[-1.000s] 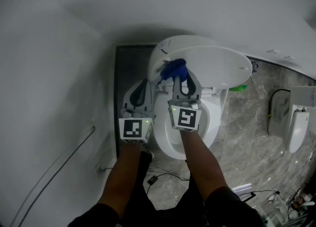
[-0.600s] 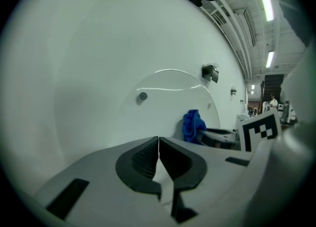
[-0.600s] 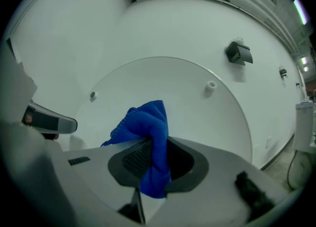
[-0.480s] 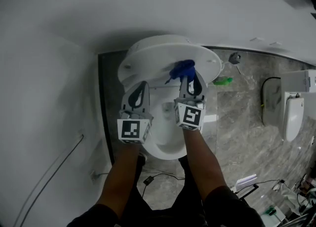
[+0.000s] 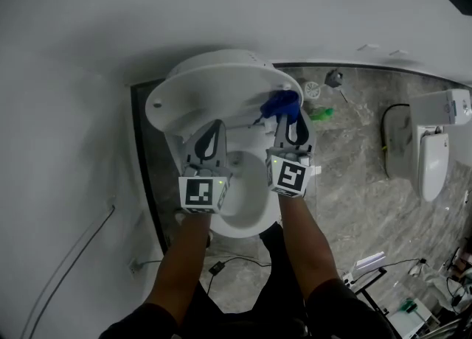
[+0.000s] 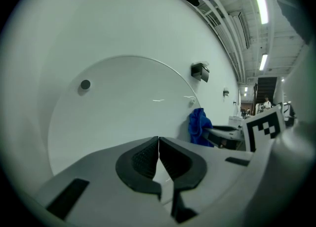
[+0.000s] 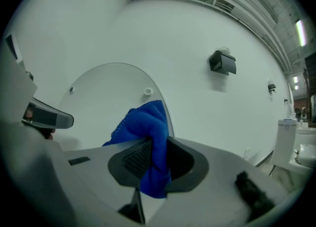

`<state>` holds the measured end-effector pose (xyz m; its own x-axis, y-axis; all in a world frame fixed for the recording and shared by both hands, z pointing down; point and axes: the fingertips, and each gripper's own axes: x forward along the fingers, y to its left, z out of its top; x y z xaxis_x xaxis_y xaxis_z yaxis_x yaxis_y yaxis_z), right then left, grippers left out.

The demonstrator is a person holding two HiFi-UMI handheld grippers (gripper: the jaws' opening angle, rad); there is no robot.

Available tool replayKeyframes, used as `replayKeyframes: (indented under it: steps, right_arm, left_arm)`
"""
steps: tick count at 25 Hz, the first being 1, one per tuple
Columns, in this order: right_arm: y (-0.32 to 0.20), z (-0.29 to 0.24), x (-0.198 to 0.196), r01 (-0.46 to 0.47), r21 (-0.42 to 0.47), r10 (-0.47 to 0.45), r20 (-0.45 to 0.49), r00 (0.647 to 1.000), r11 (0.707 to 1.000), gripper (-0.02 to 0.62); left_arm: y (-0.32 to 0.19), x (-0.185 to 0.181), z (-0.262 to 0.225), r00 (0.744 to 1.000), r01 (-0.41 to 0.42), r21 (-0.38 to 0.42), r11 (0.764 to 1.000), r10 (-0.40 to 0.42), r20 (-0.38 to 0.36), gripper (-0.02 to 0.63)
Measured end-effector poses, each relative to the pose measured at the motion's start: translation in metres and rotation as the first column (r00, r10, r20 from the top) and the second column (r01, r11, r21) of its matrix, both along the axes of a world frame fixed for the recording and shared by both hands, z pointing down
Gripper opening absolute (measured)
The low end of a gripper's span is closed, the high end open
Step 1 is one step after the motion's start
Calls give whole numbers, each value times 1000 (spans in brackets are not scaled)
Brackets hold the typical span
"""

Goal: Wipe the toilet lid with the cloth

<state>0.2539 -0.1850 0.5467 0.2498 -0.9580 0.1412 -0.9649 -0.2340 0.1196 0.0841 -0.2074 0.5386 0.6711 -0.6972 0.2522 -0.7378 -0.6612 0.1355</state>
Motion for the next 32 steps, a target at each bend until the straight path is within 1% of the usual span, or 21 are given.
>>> replayKeyframes:
  steps: [2,4,7,9,12,15,18,22,24,27,29,32]
  right_arm:
    - [8,-7,-8,30,-4,-30,-16,999,1000,68]
    - [16,-13,-25,75,-8,-75,-25,997,997,67]
    - [11,-18,-64,141,54,-141,5,990,989,68]
    - [4,-13,-94,183,59,-185,37,982,981,68]
    - [-7,0,-144,264,44,-267,89,960,964,68]
    - [-17,17,-192,339,14,-338,118,934,941,67]
    - [-27,32,-229,385,-4,-381,137,914,923,67]
    - [-36,53,-270,422,-27,-410,180,894,906,67]
    - [-41,65,-283,426,-47,-410,196,891,903,67]
    - [-51,78,-290,406,-55,-385,227,895,912,67]
    - [-57,82,-283,386,-47,-365,241,899,921,67]
    - [-60,82,-269,369,-36,-355,207,912,929,67]
  left_arm:
    - [-1,-8,-2,1000,24,4,1000,-24,-3,12]
    - [-2,-23,0,999,40,3,999,-40,2,12]
    - [-8,-54,9,998,69,2,998,-69,13,12]
    - [-10,-79,18,994,109,-18,994,-108,30,12]
    - [-11,-115,28,982,182,-41,982,-180,55,12]
    - [-19,-148,27,969,242,-25,970,-241,55,12]
    - [-27,-185,30,953,296,-8,955,-295,70,12]
    - [-30,-221,39,944,320,-12,947,-318,90,12]
    - [-32,-231,42,942,325,-13,946,-322,97,12]
    - [-32,-236,52,942,324,-30,945,-320,106,12]
    - [-33,-230,55,943,323,-45,945,-318,94,12]
    - [-34,-217,55,948,313,-52,948,-309,75,12]
